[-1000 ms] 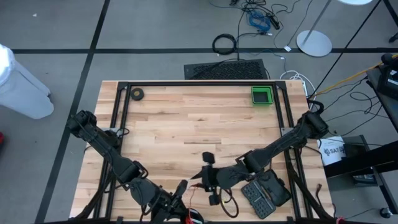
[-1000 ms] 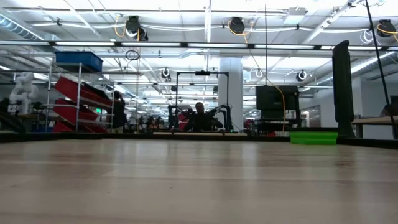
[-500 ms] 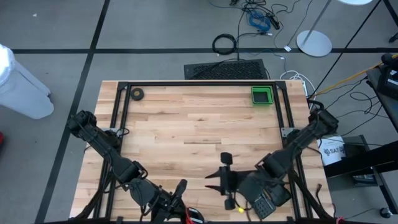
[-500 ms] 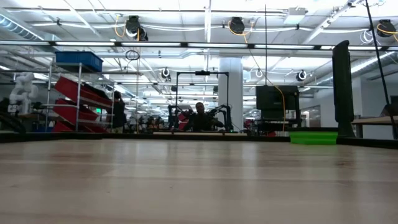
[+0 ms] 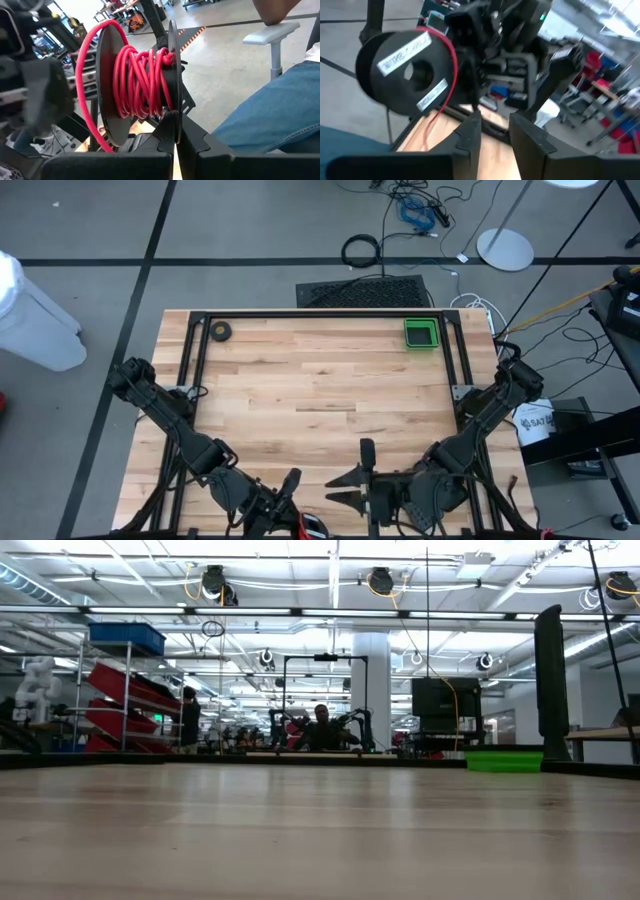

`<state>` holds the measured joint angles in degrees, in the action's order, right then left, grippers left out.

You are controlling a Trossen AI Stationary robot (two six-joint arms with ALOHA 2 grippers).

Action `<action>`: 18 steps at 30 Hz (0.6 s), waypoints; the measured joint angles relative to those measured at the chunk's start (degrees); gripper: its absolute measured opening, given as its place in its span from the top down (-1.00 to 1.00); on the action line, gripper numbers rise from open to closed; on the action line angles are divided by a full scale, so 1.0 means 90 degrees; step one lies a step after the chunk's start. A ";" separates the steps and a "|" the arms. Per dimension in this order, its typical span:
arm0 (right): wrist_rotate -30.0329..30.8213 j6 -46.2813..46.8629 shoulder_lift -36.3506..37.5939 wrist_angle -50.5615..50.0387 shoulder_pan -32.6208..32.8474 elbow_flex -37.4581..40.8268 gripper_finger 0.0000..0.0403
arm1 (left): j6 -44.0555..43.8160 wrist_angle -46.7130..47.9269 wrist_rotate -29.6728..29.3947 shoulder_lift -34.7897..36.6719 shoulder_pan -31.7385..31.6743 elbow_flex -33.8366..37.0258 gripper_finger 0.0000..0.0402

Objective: Coil cords
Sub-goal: Coil the red wire on the black spool

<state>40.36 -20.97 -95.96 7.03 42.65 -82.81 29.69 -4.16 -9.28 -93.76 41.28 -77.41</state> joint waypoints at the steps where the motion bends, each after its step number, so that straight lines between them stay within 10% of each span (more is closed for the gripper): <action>1: 0.0011 -0.0125 0.0000 0.0081 -0.0001 0.0000 0.59 | 0.0000 0.0024 0.0000 0.0000 0.0000 0.0000 0.97; 18: -0.2202 -0.1126 -0.0024 0.0574 -0.0543 0.0000 0.78 | -0.0097 0.0083 0.0567 0.0000 0.0000 0.0000 0.97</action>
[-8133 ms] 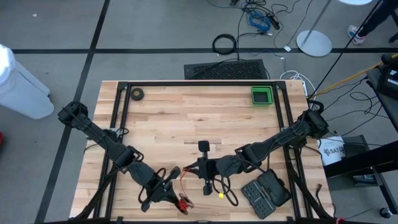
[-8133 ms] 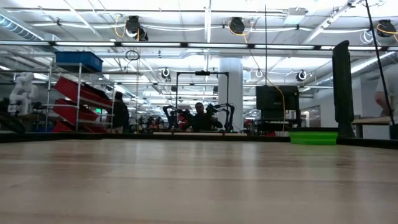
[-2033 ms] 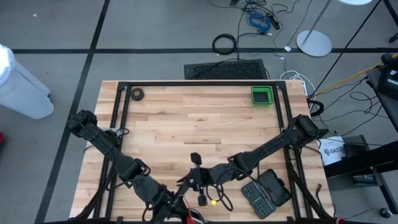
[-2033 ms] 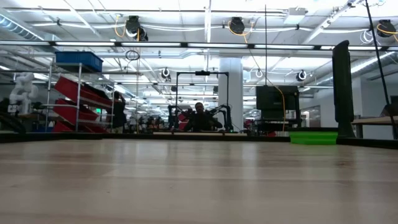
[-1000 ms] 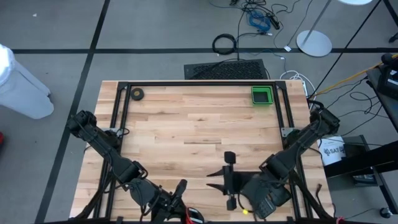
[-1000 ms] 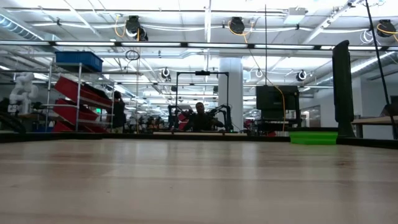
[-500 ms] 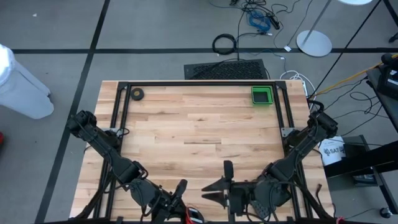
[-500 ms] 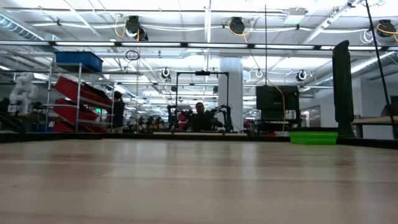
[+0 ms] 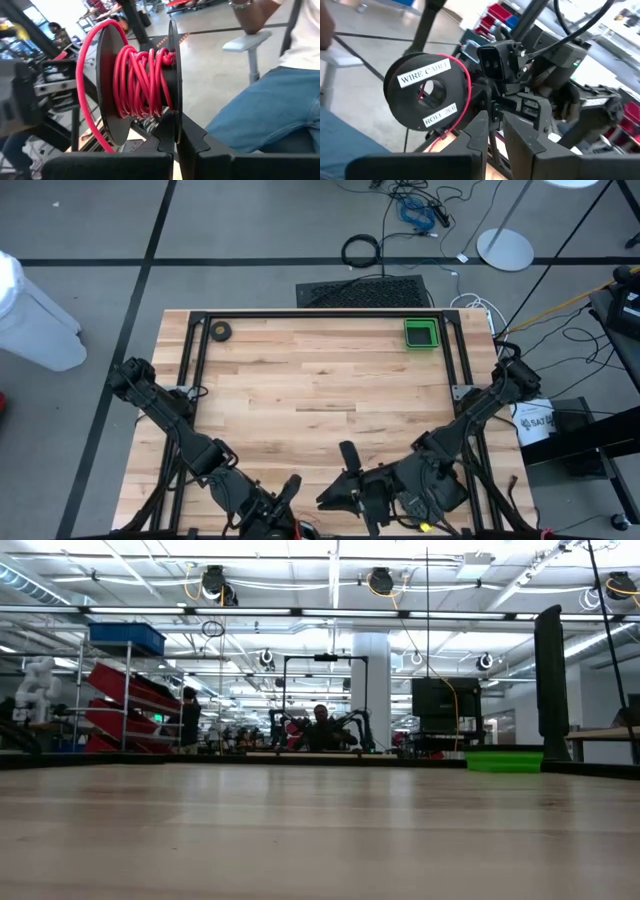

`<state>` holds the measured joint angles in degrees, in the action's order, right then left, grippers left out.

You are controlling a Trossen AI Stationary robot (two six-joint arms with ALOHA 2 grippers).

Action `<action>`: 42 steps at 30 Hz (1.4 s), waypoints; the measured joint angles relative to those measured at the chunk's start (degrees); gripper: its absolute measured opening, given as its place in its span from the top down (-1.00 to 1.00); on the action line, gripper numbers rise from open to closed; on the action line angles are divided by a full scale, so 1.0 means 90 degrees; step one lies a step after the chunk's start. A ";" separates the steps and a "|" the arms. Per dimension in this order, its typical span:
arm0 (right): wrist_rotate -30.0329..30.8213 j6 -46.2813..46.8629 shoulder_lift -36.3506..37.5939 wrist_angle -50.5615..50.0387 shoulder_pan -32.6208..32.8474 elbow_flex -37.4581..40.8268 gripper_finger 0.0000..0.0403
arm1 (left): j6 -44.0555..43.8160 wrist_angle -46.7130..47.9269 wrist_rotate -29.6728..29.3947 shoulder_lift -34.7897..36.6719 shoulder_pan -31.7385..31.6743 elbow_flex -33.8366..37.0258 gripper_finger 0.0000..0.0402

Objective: Coil cords
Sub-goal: Coil the red wire on the black spool

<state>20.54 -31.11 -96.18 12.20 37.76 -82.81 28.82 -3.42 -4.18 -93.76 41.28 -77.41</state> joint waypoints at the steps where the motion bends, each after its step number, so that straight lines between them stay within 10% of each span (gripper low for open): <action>1: -0.0161 0.0014 -0.0019 0.0017 -0.0060 0.0000 0.78 | -0.0001 0.0006 0.0063 0.0000 0.0000 0.0000 0.97; 32: -0.1830 -0.0106 -0.0454 0.0221 -0.0560 0.0005 0.78 | -0.0475 0.0810 0.0707 0.0003 -0.0384 0.0002 0.97; 42: -0.1786 0.0205 -0.0449 -0.0375 -0.0795 0.0005 0.78 | -0.0331 0.1286 0.2109 0.0005 -0.1023 0.0007 0.97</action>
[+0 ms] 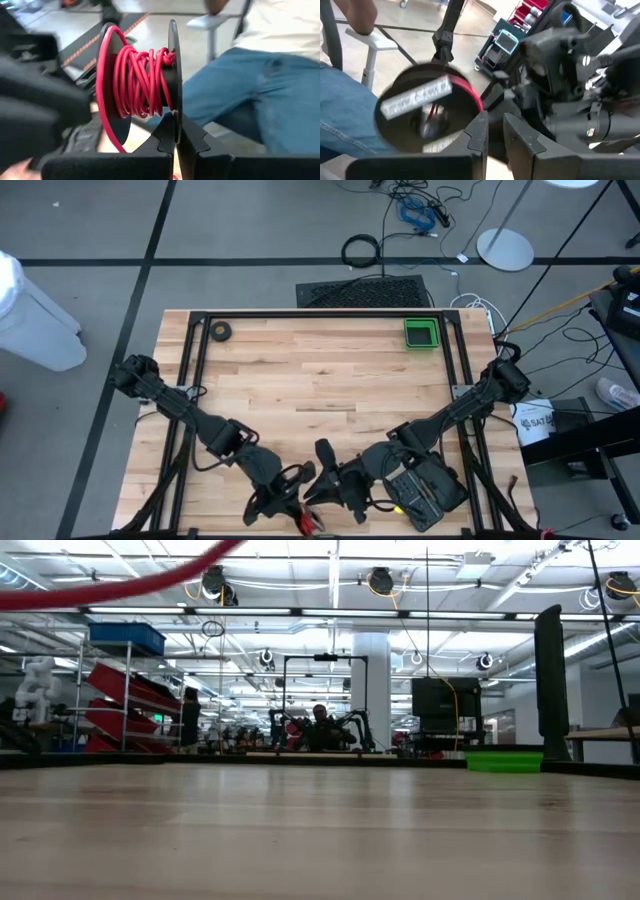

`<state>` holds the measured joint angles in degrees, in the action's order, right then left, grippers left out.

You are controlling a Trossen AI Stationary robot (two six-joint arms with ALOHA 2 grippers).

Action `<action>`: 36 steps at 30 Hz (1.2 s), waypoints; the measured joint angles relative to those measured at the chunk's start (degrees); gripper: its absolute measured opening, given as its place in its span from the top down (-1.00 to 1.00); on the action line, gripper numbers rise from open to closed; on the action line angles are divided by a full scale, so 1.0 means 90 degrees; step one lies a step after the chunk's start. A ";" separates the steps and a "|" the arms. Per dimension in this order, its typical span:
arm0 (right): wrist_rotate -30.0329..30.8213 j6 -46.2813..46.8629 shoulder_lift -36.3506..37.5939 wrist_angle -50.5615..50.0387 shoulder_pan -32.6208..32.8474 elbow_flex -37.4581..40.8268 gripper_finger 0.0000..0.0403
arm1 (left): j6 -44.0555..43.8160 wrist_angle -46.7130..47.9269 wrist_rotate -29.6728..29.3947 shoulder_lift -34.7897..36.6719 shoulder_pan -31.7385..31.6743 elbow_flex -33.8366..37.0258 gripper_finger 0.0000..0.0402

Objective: Coil cords
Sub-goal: Coil the red wire on the black spool

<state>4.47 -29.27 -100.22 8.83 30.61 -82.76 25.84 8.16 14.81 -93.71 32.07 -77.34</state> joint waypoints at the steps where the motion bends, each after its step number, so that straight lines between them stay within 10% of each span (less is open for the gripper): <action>1: -0.0007 0.0013 -0.0002 -0.0022 -0.0029 0.0000 0.78 | 0.0000 0.0003 0.0140 0.0000 -0.0022 0.0000 0.97; 16: -0.0603 0.0323 0.0042 -0.0394 -0.0296 0.0000 0.78 | 0.0005 0.0273 0.0265 0.0014 -0.0024 0.0000 0.97; 23: 0.1394 0.0856 0.0556 -0.1346 0.0097 0.0000 0.78 | -0.0010 0.0676 -0.0596 0.0360 -0.0017 -0.0002 0.97; 36: 0.2636 0.2832 0.0409 -0.0671 0.0114 0.1343 0.78 | 0.0115 0.1474 -0.2202 0.1546 -0.0102 -0.0002 0.97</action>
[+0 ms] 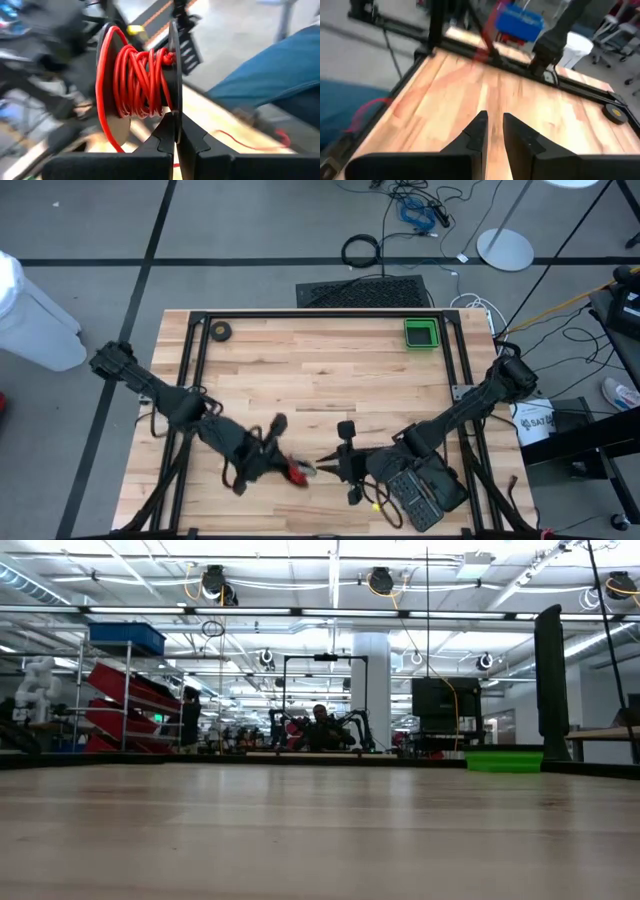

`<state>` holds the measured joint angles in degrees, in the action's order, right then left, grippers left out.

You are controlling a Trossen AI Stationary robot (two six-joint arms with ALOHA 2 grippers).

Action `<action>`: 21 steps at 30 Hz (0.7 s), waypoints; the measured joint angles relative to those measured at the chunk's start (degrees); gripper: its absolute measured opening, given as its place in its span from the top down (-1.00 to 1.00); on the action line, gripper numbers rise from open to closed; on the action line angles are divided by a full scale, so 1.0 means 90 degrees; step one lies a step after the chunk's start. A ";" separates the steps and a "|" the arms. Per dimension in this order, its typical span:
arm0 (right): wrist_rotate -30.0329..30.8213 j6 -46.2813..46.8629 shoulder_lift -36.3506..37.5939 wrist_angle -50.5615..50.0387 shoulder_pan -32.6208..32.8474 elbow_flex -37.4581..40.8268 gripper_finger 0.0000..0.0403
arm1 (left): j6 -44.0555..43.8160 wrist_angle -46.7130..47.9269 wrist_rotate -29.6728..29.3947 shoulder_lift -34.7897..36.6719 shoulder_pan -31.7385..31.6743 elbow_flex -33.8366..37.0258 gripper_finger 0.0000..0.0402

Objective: Coil cords
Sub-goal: Coil the red wire on the black spool

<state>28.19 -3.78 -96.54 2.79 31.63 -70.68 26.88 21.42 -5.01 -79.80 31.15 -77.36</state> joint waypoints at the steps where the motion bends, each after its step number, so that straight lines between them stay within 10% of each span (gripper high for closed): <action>1: 0.0012 0.0005 0.0010 0.0419 -0.0044 0.0235 0.78 | 0.0066 0.0078 -0.0105 0.0108 -0.0083 0.0000 0.97; 12: 0.0210 -0.0163 0.0011 0.2258 -0.0834 0.1105 0.78 | -0.0413 0.0465 0.0145 0.1516 -0.1896 -0.0010 0.97; 21: 0.0183 -0.1411 0.0014 0.3264 -0.1466 0.1098 0.57 | -0.0669 0.0327 0.0358 0.1561 -0.2044 0.0582 0.97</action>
<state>29.83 -16.48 -96.42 32.17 18.44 -60.79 20.86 24.37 -1.79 -65.75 12.75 -72.12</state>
